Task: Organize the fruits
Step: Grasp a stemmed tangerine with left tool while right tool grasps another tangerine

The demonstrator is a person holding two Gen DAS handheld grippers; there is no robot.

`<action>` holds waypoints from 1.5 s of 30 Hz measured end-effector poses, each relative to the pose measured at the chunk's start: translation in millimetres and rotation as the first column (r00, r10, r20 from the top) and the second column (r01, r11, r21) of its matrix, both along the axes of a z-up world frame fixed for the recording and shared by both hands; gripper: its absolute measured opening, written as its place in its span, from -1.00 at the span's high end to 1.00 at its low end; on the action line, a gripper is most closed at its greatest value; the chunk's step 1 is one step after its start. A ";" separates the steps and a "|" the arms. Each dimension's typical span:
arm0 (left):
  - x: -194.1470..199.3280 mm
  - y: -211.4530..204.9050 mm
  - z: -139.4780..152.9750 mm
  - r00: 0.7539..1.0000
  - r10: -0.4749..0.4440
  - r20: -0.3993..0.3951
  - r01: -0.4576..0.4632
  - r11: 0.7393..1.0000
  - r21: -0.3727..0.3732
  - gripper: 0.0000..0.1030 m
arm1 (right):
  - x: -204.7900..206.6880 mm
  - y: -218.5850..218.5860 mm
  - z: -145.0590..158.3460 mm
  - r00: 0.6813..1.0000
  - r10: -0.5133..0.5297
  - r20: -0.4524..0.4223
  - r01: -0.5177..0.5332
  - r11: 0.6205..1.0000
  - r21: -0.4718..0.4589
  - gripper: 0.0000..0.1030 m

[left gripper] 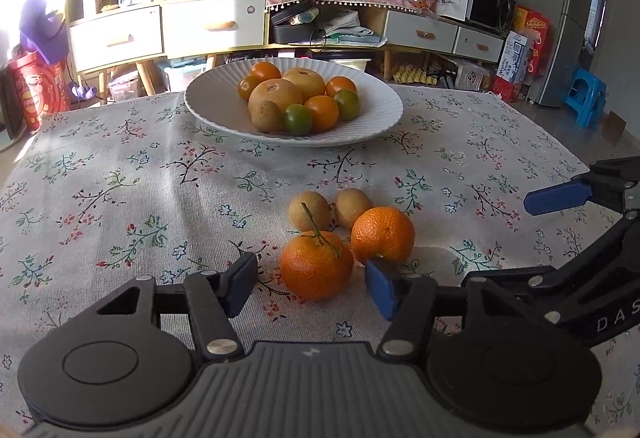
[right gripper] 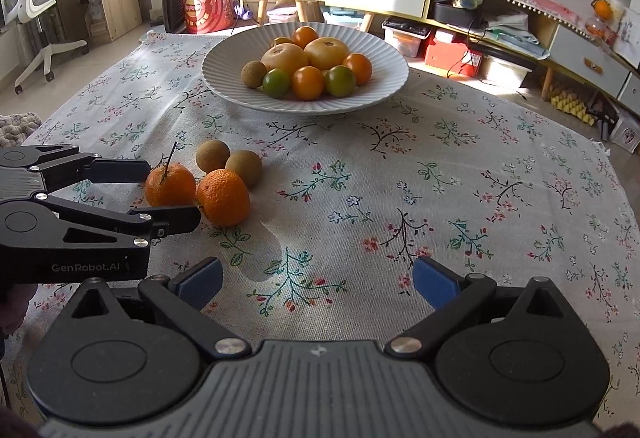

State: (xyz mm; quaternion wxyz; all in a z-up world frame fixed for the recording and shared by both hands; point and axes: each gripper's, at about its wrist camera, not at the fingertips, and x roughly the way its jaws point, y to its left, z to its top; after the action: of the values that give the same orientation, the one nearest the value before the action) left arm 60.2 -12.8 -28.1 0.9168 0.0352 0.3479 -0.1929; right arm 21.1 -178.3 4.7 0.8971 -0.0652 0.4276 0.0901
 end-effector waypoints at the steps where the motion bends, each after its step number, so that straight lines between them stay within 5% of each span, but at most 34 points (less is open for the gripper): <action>1: 0.3 -0.3 0.5 1.000 -0.003 -0.002 0.003 1.000 -0.001 0.26 | -0.1 0.7 0.0 1.000 0.003 0.001 -0.003 1.000 -0.001 -0.97; 3: 0.8 0.4 1.4 1.000 -0.001 -0.010 0.001 1.000 0.000 0.42 | -0.2 2.4 0.1 1.000 0.008 0.005 -0.008 1.000 -0.004 -0.97; 28: -6.1 33.5 16.3 0.992 0.099 -0.082 -0.095 0.994 0.044 0.43 | 17.7 36.4 -4.6 0.995 0.084 0.050 -0.085 0.996 0.020 -0.86; 45: -8.1 36.5 15.1 0.992 0.097 -0.087 -0.092 0.994 0.058 0.43 | 22.3 48.9 -8.1 0.993 0.103 0.052 -0.104 0.995 0.009 0.06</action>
State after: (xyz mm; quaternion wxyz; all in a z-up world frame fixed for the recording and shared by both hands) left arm 52.0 23.7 -13.1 0.9071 0.0348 0.3950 -0.1412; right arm 43.4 -129.3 -3.4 0.9022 -0.0845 0.4000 0.1373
